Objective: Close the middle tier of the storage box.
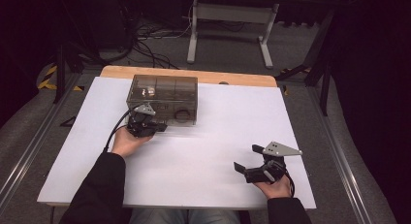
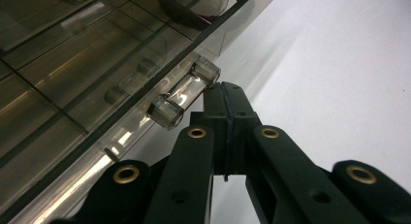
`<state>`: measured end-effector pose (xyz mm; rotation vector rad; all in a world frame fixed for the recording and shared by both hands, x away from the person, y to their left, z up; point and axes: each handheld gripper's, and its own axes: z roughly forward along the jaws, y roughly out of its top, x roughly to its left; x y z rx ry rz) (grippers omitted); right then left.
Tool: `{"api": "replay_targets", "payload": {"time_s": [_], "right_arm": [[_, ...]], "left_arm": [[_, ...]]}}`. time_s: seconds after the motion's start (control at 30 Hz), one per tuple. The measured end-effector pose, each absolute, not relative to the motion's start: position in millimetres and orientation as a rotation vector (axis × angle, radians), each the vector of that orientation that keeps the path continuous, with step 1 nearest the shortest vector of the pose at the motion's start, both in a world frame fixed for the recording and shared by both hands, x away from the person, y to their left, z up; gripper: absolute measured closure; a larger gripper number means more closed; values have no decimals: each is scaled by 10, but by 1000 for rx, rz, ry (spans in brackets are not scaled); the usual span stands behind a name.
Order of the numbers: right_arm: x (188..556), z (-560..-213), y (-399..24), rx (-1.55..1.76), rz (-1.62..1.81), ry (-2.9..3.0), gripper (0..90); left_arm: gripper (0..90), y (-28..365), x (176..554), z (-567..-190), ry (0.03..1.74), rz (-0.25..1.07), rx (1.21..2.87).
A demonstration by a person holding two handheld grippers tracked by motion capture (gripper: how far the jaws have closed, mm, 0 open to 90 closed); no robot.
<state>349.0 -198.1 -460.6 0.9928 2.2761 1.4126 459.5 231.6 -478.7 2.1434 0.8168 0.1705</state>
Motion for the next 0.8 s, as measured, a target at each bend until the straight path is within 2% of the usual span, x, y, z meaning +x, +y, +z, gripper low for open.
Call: {"api": "replay_targets", "payload": {"time_s": [0.8], "right_arm": [[3491, -4606, -1983, 992, 1412, 2277, 2]], "left_arm": [[896, 2280, 4658, -4842, 850, 194, 2108]]}}
